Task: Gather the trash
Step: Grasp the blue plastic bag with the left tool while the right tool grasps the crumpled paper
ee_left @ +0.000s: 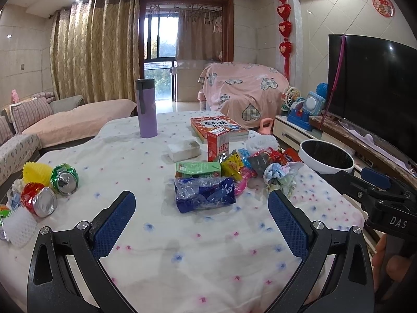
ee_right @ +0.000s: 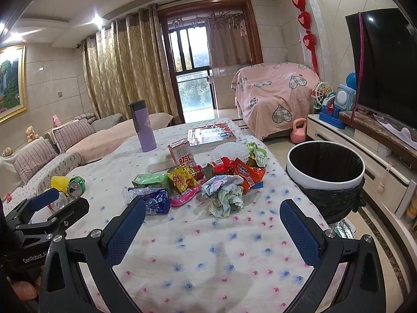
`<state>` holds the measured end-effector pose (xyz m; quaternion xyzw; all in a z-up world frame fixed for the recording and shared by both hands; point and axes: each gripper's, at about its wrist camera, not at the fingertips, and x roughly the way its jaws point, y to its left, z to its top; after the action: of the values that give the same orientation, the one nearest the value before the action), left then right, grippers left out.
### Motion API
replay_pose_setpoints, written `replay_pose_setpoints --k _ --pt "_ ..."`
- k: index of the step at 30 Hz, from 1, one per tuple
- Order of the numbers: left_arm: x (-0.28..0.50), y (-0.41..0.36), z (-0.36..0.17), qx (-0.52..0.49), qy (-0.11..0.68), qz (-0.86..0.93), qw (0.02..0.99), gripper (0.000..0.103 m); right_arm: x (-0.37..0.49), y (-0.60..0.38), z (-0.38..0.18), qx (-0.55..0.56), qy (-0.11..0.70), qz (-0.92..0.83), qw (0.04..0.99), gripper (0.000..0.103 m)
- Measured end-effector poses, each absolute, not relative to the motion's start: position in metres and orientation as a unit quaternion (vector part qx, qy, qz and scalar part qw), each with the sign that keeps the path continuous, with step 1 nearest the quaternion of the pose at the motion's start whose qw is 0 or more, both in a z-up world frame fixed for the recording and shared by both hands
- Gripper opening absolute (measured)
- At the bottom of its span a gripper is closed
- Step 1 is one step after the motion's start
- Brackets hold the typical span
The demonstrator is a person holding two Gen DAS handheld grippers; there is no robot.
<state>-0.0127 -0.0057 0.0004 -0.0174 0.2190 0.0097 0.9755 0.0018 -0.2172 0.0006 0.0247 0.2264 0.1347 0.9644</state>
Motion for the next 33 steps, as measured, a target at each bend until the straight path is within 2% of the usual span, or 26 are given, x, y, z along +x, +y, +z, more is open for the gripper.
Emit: replay_pose_setpoints --k 12,25,31,33 --pt "0.015 0.010 -0.016 -0.047 0.270 0.006 0.962 0.103 0.018 -0.217 -0.008 0.031 0.251 0.144 0.957 0.103" --pt "0.081 0.029 -0.044 -0.100 0.348 -0.014 0.932 0.103 0.079 -0.221 -0.029 0.050 0.305 0.142 0.941 0.102" --pt "0.110 0.032 -0.054 -0.105 0.370 -0.017 0.923 0.103 0.108 -0.222 -0.041 0.061 0.330 0.145 0.931 0.098" --pt "0.118 0.034 -0.059 -0.108 0.379 -0.019 0.919 0.101 0.117 -0.222 -0.046 0.062 0.341 0.144 0.927 0.094"
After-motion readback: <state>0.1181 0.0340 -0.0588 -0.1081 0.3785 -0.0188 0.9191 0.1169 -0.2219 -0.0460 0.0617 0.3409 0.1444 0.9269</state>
